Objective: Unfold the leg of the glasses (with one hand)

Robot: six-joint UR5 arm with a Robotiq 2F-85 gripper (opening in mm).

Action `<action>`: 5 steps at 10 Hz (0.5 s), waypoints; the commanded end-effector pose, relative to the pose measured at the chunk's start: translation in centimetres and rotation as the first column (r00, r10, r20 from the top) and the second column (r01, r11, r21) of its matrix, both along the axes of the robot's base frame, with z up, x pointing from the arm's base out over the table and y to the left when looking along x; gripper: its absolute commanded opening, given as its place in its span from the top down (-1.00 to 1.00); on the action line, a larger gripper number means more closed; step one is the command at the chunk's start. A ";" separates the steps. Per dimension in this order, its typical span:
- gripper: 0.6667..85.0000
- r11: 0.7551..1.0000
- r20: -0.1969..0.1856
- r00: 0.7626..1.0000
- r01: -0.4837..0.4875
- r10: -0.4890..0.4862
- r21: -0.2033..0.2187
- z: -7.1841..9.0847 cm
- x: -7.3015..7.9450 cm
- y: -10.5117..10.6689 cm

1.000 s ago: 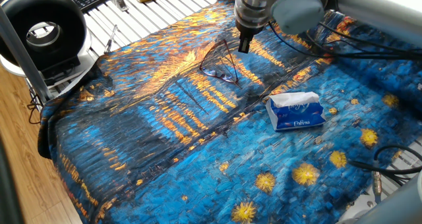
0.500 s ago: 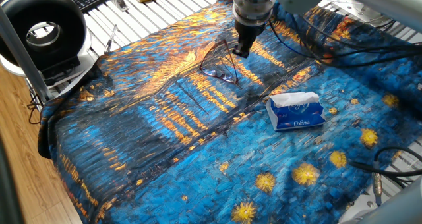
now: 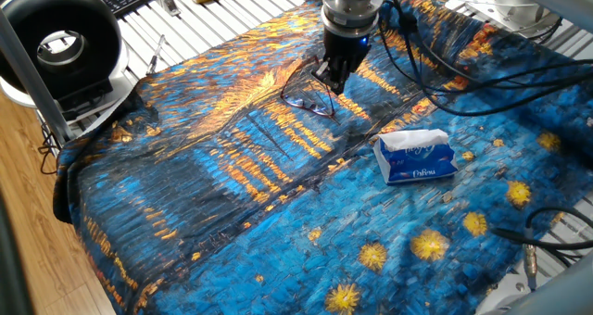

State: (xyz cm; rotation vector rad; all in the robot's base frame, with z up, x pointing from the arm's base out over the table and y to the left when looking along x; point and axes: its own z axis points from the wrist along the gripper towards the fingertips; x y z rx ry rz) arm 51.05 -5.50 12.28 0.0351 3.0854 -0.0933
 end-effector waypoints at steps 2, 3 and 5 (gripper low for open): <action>0.99 1.000 0.048 0.999 -0.006 0.006 -0.006 -0.6 2.4 -0.6; 0.99 0.999 0.070 0.997 -0.015 0.012 0.044 -1.0 3.6 0.7; 0.99 0.998 0.075 0.996 -0.044 0.041 0.043 -0.6 4.4 0.9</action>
